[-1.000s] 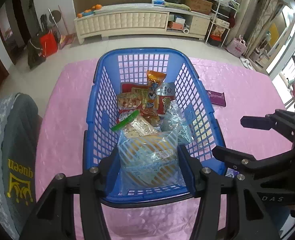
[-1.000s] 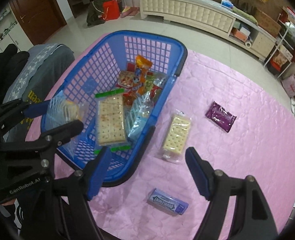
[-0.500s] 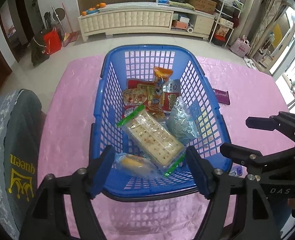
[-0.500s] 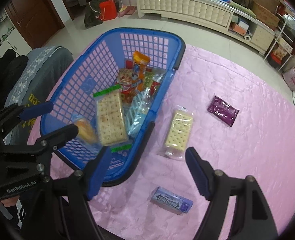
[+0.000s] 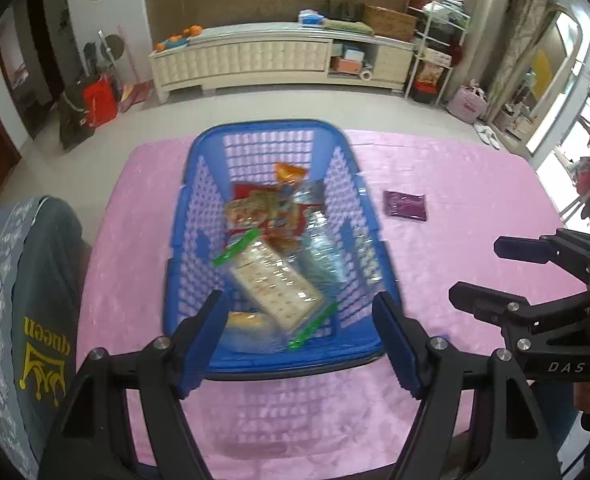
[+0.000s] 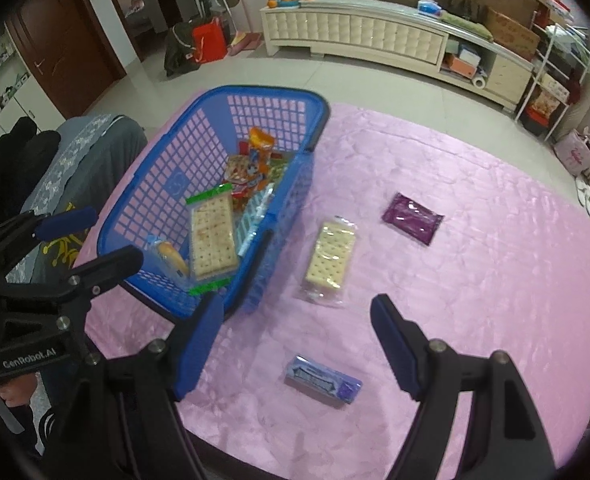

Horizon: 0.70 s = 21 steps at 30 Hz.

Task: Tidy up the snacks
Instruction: 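Lower the biscuit bag into the basket and open the left tool, then move both tools away from the basket toward the remaining cracker pack and purple packet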

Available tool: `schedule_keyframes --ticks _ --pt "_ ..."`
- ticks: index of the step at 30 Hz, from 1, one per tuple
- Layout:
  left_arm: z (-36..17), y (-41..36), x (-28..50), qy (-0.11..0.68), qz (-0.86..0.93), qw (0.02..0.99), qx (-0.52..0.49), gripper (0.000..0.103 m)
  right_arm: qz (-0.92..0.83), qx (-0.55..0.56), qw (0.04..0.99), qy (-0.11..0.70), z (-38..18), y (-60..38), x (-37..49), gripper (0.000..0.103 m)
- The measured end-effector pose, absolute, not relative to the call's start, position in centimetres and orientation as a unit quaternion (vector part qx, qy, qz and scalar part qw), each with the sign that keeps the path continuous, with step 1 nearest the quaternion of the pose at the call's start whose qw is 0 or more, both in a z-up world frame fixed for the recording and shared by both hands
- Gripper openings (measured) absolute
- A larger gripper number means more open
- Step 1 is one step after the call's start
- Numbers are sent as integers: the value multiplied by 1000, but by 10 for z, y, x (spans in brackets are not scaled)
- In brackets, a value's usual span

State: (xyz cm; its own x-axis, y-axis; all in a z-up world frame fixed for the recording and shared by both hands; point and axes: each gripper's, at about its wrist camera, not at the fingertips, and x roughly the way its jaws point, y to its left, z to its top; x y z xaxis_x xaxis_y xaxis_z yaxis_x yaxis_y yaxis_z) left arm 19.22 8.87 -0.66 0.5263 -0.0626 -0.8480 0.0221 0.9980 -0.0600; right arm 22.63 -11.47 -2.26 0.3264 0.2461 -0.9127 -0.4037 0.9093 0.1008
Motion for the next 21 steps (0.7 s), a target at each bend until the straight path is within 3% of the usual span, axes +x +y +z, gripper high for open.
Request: schedule_keyframes --ticks 21 --pt "-23 -53 212 476 -82 875 25 72 124 -24 854 504 -19 -246 217 80"
